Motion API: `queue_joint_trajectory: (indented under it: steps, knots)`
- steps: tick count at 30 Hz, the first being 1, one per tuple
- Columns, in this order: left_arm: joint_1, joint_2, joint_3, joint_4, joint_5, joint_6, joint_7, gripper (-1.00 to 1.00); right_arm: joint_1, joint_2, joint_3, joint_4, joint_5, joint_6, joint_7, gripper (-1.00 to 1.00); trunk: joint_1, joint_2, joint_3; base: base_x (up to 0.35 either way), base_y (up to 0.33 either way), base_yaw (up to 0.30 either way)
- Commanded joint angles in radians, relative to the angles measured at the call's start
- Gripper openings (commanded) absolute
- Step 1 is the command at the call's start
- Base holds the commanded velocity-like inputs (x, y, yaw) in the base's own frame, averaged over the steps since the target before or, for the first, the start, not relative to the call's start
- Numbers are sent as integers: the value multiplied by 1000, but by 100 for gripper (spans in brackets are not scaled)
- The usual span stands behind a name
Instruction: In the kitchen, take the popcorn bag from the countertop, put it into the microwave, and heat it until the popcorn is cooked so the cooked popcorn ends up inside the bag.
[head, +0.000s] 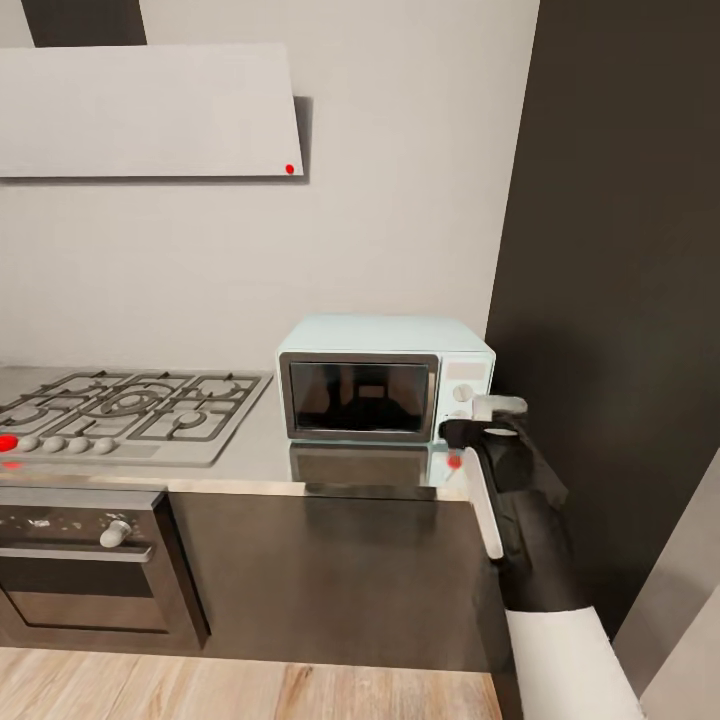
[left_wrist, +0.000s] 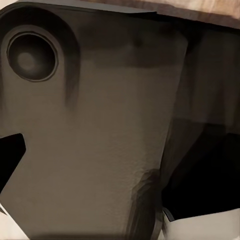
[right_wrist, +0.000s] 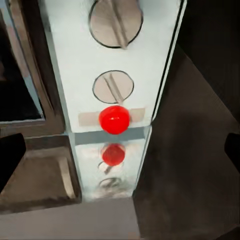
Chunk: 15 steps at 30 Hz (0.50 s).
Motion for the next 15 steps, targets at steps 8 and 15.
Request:
queue_joint_trajectory:
  steps: [8,15]
  knots:
    - [0,0,0,-1,8,-1,-1,100,-61,1,12,77,3,-33,-14,100,0,-1,-1,0,0,0]
    - [0,0,0,-1,8,-2,-2,100,-61,1,75,50,10,-34,-16,100,0,-1,-1,0,0,0]
